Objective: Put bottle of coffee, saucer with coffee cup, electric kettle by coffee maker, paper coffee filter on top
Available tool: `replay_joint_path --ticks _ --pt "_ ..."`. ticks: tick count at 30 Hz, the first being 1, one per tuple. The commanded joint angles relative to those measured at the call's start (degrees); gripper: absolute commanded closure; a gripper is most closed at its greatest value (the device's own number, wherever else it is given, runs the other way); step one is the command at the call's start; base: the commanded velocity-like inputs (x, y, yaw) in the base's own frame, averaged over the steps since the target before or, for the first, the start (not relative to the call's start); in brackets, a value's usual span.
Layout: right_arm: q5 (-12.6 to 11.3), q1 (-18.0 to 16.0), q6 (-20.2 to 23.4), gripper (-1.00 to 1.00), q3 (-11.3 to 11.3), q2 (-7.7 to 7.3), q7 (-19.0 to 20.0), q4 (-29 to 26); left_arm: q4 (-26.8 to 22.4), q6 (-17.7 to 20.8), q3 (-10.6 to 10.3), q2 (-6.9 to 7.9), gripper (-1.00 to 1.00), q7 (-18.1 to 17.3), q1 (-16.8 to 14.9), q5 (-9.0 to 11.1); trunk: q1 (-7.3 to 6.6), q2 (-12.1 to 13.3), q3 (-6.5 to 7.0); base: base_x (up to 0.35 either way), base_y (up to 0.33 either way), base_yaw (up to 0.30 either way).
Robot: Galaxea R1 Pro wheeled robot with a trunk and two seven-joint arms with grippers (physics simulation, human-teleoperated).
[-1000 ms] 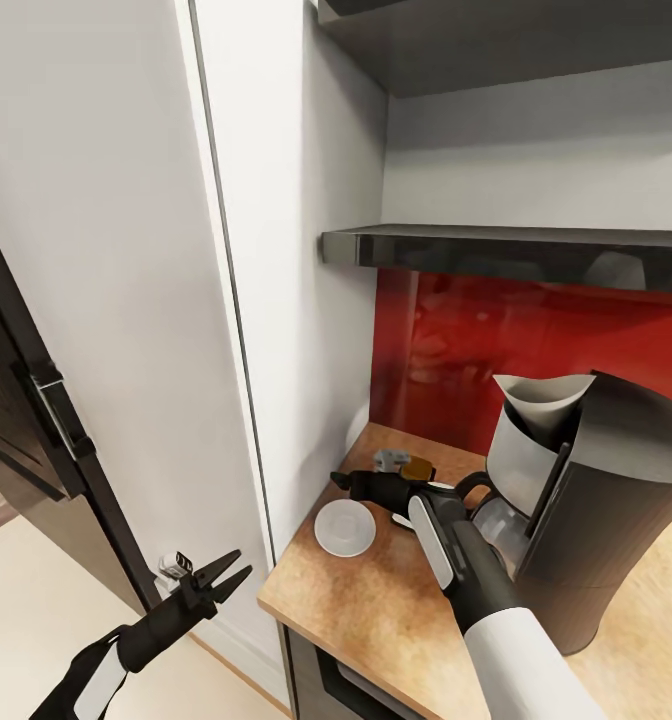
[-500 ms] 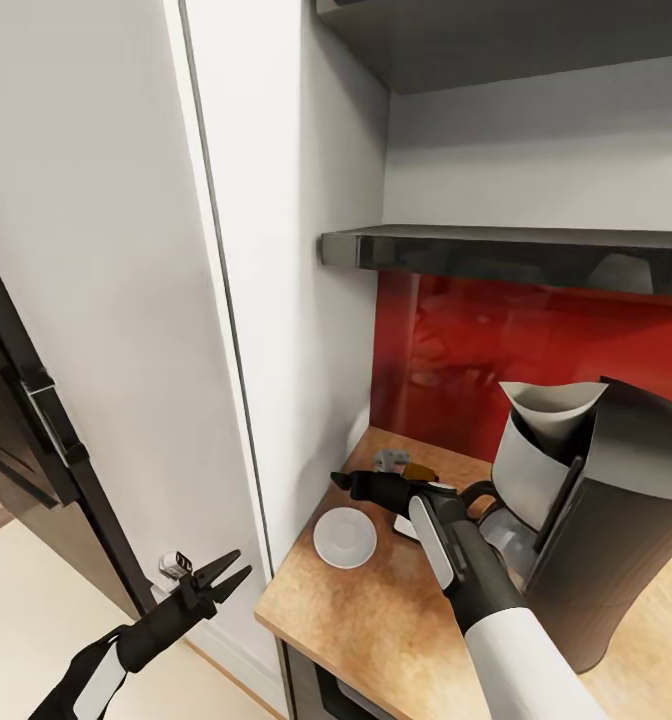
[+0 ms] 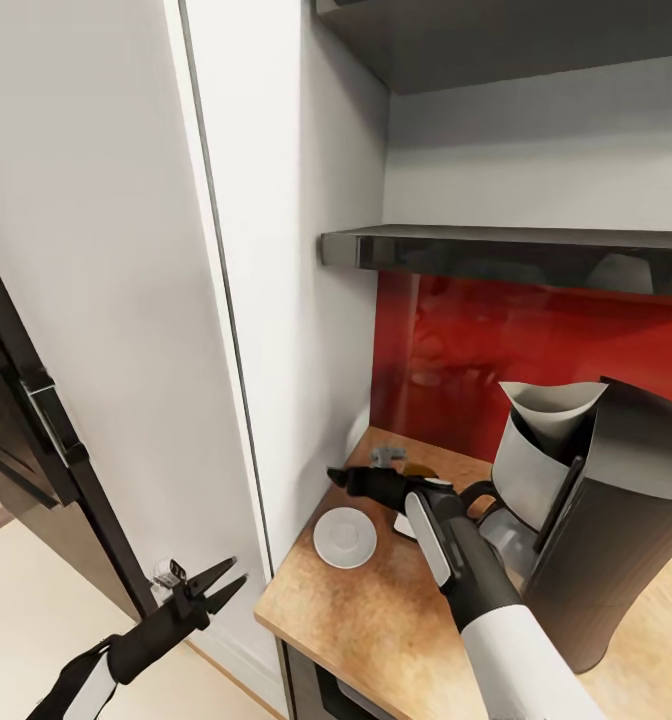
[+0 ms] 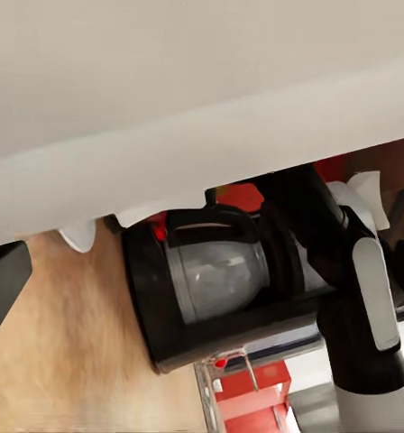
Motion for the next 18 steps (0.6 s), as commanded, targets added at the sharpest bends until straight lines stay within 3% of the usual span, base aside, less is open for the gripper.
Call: replay_joint_path --ticks 1,7,18 --pt "0.2 -0.2 0.3 -1.00 0.3 0.01 0.1 -0.4 -0.1 0.9 0.0 0.34 -1.00 -0.2 0.3 0.3 0.04 -0.1 -0.13 0.000 0.000 0.000" --pt "2.1 -0.3 0.4 -1.00 2.1 0.01 0.1 -2.3 -0.2 2.9 -0.2 2.28 -1.00 -0.3 1.3 0.8 0.04 -0.1 -0.13 0.000 0.000 0.000" --pt "4.9 -0.3 0.2 -1.00 2.1 0.01 0.0 -1.0 -0.2 3.0 -0.5 2.11 -1.00 -0.3 1.4 0.8 0.04 -0.1 -0.13 0.085 0.000 0.000"
